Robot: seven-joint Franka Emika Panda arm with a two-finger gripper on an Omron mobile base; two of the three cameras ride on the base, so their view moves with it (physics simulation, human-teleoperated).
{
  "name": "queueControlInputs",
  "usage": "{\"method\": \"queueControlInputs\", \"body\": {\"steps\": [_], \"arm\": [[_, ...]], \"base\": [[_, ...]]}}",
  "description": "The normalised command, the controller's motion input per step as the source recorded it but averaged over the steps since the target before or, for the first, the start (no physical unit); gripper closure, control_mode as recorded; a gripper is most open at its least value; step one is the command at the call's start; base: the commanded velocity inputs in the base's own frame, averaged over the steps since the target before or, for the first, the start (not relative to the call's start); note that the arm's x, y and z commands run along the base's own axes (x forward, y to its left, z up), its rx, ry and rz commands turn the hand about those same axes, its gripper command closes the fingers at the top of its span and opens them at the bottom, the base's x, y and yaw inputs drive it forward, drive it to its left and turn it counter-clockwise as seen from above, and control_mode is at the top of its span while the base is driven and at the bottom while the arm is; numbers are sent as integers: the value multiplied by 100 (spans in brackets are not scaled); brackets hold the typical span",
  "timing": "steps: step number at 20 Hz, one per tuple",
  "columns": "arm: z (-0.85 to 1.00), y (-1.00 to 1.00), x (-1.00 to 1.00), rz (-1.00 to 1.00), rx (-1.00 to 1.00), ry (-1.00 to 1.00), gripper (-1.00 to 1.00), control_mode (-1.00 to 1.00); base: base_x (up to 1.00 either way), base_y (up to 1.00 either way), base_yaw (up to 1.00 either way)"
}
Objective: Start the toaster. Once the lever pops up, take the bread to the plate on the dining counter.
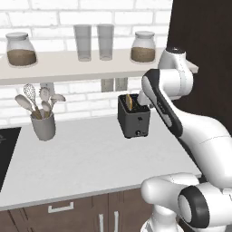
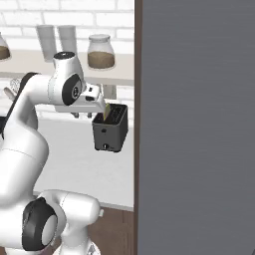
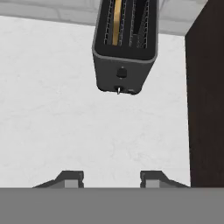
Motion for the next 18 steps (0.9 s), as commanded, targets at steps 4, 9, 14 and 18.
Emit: {"method": "queueControlInputs", "body": {"steps": [4, 9, 14, 18], "arm": [[-6, 0, -19, 0, -1, 0, -100, -100], [-31, -18, -71, 0, -3, -4, -100, -100], [-40, -25, -44, 0, 0, -11, -100, -100], [-39, -10, -2, 0, 0, -11, -100, -100]], "base": [[0, 0, 0], [0, 0, 0], [0, 0, 0], [0, 0, 0]]}}
